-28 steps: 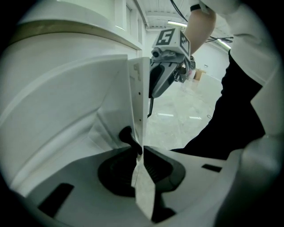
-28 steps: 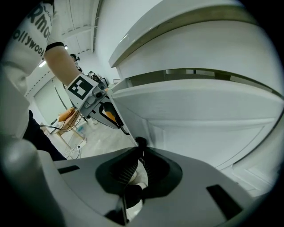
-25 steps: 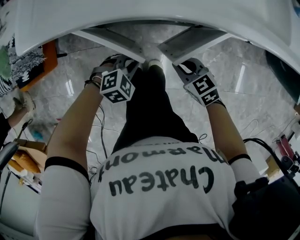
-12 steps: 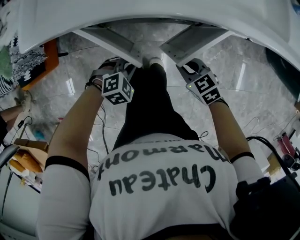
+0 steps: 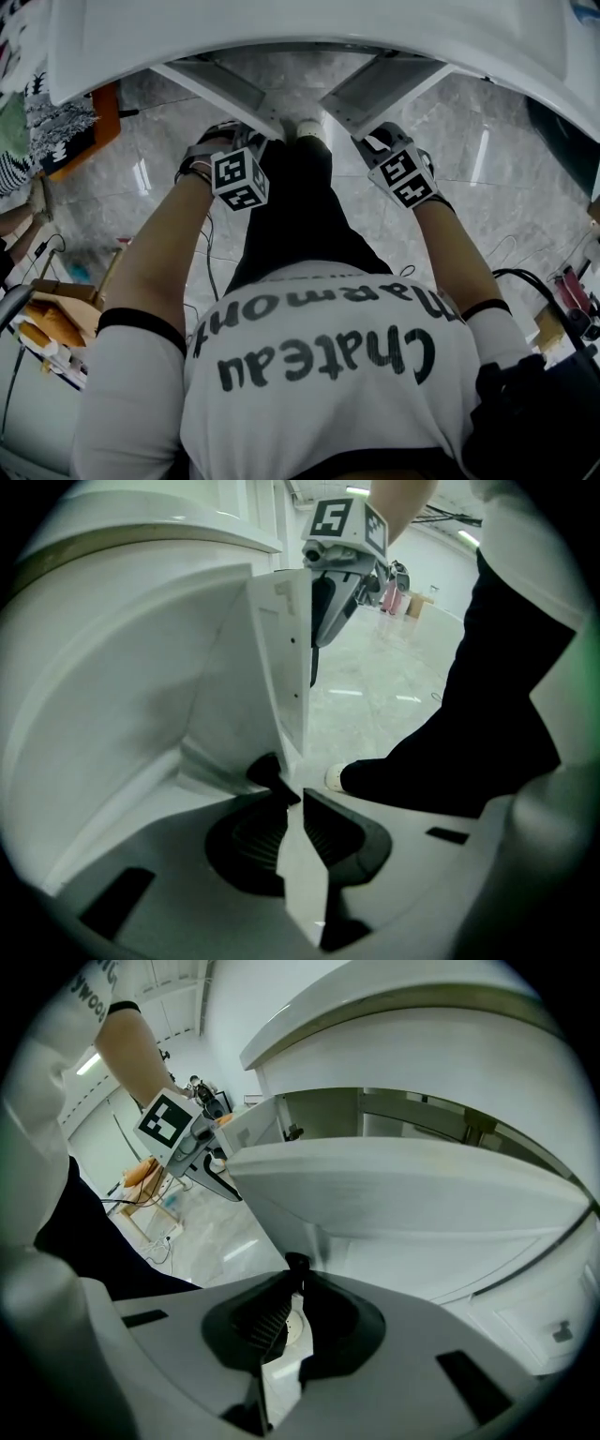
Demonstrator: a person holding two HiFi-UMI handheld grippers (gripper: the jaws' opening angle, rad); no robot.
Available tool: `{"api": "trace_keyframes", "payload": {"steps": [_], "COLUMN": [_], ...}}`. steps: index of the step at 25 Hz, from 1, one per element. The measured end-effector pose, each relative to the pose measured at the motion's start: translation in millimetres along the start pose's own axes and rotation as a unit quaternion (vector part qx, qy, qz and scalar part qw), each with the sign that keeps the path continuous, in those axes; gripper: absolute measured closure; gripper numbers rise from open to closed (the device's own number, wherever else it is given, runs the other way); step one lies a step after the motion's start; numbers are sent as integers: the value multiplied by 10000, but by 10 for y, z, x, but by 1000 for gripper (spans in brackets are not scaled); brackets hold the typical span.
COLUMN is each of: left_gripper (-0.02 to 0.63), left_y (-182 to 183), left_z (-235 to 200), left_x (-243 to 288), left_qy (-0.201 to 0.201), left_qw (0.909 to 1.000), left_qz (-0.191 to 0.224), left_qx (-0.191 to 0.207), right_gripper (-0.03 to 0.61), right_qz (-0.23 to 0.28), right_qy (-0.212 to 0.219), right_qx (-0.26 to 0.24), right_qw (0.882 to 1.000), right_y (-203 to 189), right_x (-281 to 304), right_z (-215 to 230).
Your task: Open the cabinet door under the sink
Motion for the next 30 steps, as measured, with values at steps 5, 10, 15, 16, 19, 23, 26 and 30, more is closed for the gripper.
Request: {"api": "trace_keyframes", "payload": {"steps": [5,10,15,16,19,23,26,30], "left_gripper": [572,574,573,572,572,572,573,573], "left_y": [-62,-139,-179,-182,-185,-243,-278,-277], "left_z": [45,117,156,169,204,238,263,267], "left_x": [-37,-71,-104,-112,-136,-159,-176,-168], "left_qy": [-9,-27,-4,3,20,21,24,32], "left_qw": [9997,9992,9989,9988,9985,9978,9975,9967], "left_qz": [-198,-343,-450,-471,-535,-634,-679,-804], "left_qx": [113,185,153,116,142,217,190,100], "right_gripper": [549,549,549,549,549,549,549,549], "right_qz": [-102,-248,-364,-383,-394,-437,-474,-451], "right_qy": [31,29,-25,-40,-58,-79,-94,-65], "right_qx": [-95,-181,-272,-280,-287,-320,-341,-379], "right_qw": [9999,9995,9990,9989,9988,9985,9983,9982], "right_y": [-27,-80,-176,-194,-255,-287,-309,-337], "right_x": [-24,-58,-133,-152,-205,-223,-232,-257], "right_z": [-15,-42,-51,-54,-59,-65,-67,-57]}}
Point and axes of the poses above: the fingertips, and each gripper's own axes: x forward along the fingers, z to its right, y out of its top, the point moved 6 cm from there along -x, backward along the fingers, and after that the axes turned 13 degrees about z, right-handed, at the moved point
